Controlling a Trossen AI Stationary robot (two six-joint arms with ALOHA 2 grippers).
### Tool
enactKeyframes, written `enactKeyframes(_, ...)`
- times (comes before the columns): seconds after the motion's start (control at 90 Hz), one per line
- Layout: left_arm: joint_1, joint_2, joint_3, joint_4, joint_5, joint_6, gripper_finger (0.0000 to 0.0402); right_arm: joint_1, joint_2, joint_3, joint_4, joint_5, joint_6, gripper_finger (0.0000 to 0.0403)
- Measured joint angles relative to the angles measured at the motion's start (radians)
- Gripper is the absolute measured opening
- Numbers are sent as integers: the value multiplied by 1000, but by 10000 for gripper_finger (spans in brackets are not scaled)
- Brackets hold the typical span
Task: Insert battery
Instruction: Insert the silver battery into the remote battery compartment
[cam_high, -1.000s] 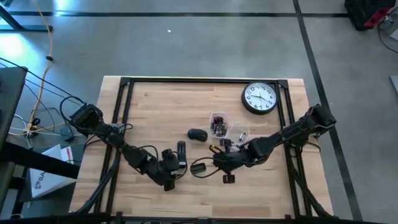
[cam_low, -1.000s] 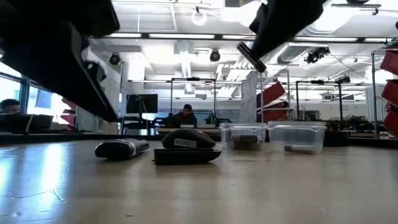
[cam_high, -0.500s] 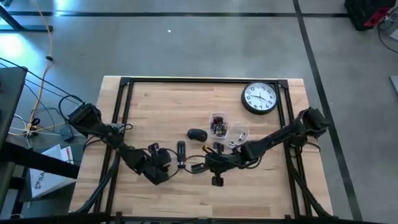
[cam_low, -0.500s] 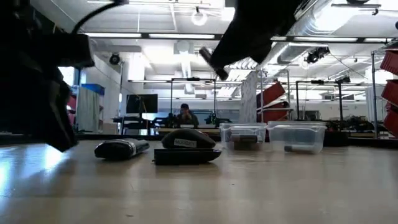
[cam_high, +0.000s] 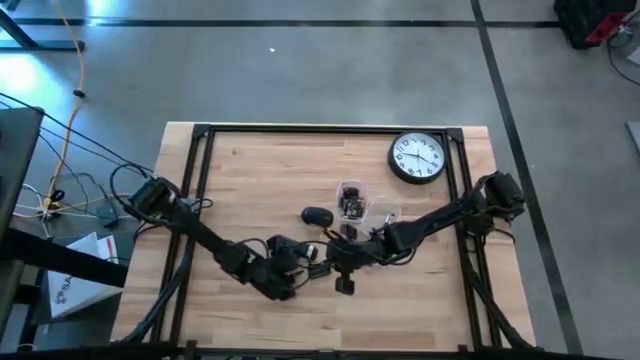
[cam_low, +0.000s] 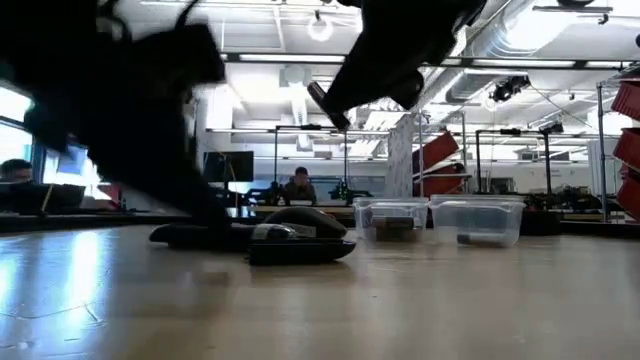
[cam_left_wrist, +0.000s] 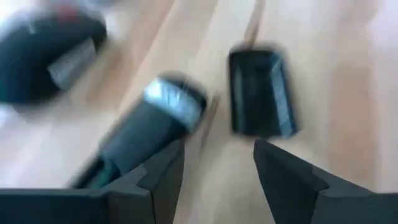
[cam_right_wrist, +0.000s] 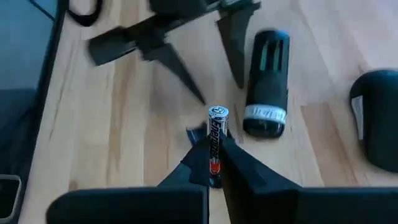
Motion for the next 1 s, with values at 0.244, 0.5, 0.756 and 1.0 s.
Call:
enactKeyframes(0.244, -78, -225, 13, -445, -138, -147, 177, -25, 86, 0, 153, -86, -27, 0)
enactKeyframes(0.5, -101, -314, -166, -646, -125, -480, 177, -83, 174, 97, 179, -115, -109, 0)
enactKeyframes(0.756, -60, -292, -332, -365, -125, -414, 177, -155, 293, 265, -3, -141, -165, 0)
enactKeyframes(1.0, -2, -251, -354, -291, -134, -329, 177, -199, 331, 354, -120, -154, -145, 0)
